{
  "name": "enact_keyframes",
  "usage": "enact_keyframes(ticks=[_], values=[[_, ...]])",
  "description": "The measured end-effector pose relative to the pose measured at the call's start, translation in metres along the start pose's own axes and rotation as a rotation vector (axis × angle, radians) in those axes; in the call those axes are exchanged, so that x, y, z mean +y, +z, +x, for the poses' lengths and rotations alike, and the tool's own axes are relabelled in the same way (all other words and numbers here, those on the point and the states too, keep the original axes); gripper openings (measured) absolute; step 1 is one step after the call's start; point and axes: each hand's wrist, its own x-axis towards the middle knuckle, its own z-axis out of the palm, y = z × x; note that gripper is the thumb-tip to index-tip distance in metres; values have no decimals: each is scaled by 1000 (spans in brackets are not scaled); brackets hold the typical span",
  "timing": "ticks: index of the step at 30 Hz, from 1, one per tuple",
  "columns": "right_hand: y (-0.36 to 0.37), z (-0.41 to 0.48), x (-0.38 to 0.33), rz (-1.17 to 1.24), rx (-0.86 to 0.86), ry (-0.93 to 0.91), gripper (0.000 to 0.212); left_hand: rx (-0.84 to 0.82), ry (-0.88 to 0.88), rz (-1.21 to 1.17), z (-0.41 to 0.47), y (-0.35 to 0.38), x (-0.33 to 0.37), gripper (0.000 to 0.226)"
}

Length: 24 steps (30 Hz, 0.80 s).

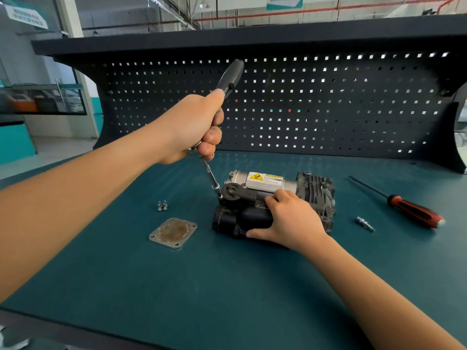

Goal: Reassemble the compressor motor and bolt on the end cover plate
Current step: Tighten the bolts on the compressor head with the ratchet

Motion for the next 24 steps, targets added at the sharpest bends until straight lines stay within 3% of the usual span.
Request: enact_keyframes(ticks=[15,19,24], values=[[2,1,2,14,3,-21,82,-150,60,203,3,4,6,40],[2,1,2,7,15,-13,83,-38,58,-6,0,-4,-8,40],[3,-1,1,-4,30,-11,84,175,-183,-587,8,-24,-20,38]])
